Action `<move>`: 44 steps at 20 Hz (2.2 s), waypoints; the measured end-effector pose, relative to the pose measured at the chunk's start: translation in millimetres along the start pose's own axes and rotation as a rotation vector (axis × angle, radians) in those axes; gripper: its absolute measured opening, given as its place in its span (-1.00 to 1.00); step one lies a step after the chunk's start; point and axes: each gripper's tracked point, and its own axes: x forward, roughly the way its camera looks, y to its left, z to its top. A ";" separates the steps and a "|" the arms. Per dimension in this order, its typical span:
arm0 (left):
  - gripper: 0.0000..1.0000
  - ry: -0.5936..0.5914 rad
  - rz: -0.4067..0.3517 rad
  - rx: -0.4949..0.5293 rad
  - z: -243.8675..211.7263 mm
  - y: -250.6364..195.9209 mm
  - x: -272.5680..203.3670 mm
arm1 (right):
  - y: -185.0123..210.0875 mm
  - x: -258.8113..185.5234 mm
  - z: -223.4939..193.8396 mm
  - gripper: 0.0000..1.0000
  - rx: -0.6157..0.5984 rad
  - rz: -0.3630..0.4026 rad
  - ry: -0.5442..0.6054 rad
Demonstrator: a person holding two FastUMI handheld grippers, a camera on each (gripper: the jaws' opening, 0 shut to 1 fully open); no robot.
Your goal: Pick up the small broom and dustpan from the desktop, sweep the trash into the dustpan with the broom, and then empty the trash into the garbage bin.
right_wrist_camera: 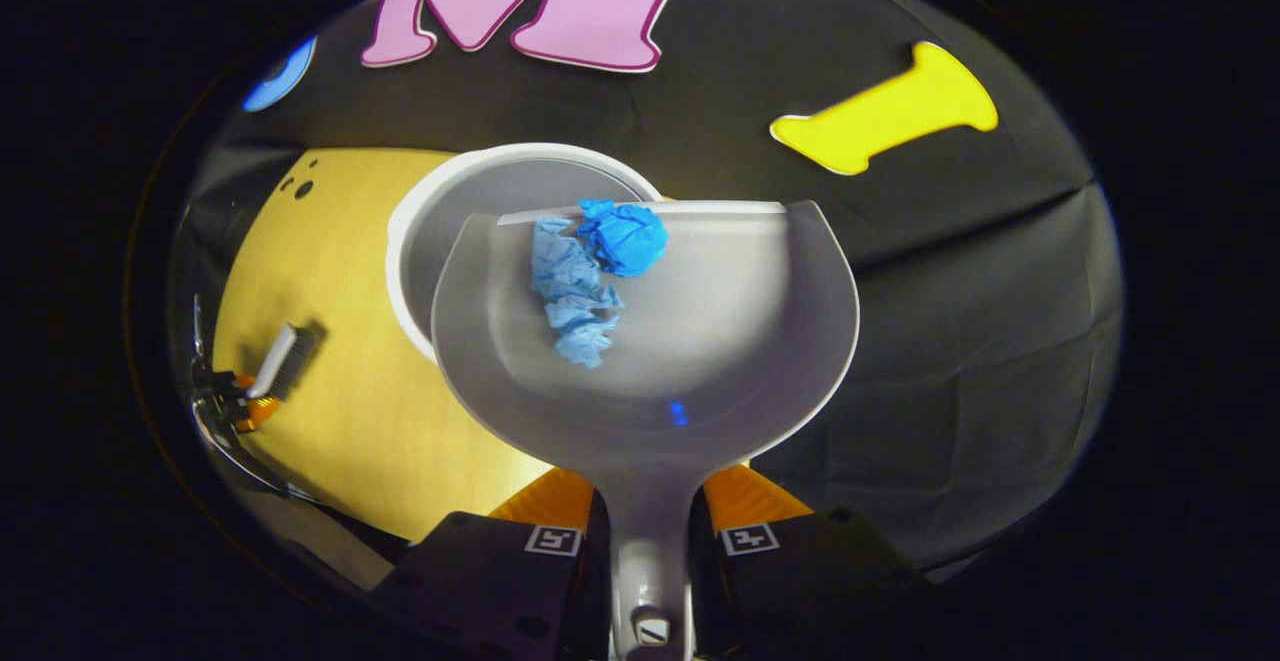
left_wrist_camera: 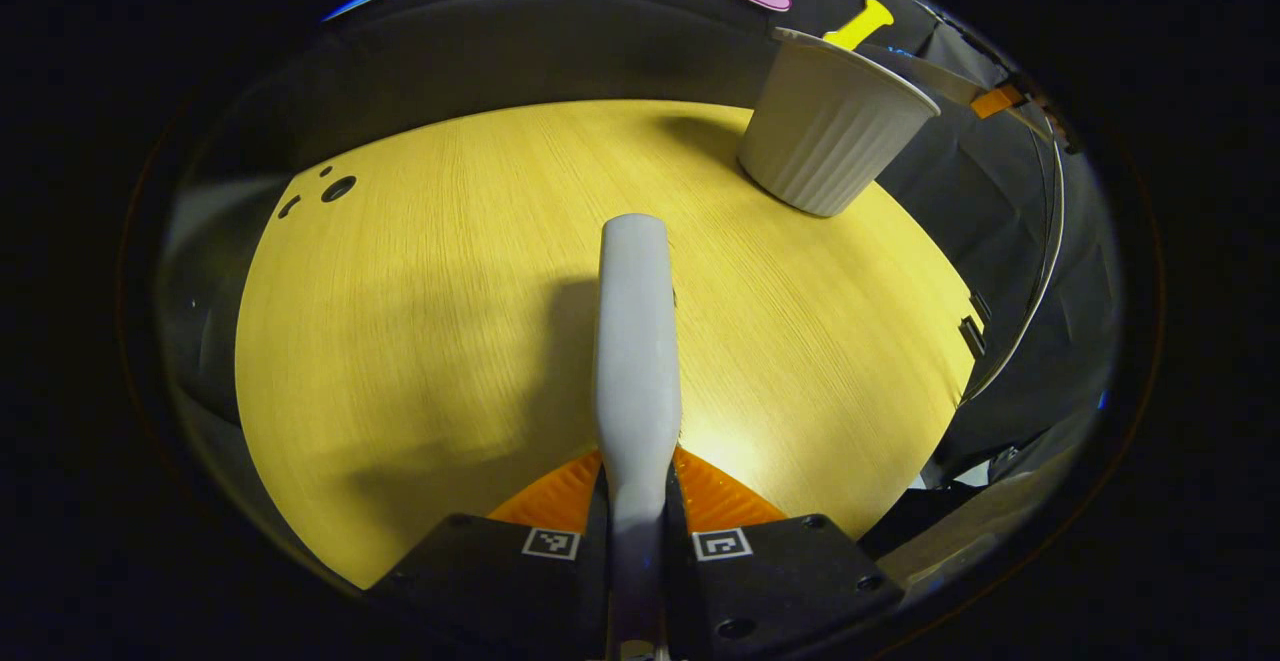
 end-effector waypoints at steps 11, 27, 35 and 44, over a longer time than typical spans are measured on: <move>-0.53 -0.001 -0.011 -0.017 -3.8 3.2 0.3 | -32.7 6.5 28.9 -0.32 -0.450 -0.170 0.076; -0.46 0.002 -0.006 -0.030 -3.6 1.6 0.9 | -49.6 -3.7 49.2 -0.32 -0.614 -0.276 0.083; -0.47 -0.001 0.025 -0.013 -2.0 1.9 -2.1 | -59.1 -29.9 47.9 -0.32 -0.295 -0.208 -0.094; -0.46 0.007 0.066 -0.010 -3.7 0.8 -9.1 | -0.1 -77.2 17.5 -0.22 0.106 0.048 -0.292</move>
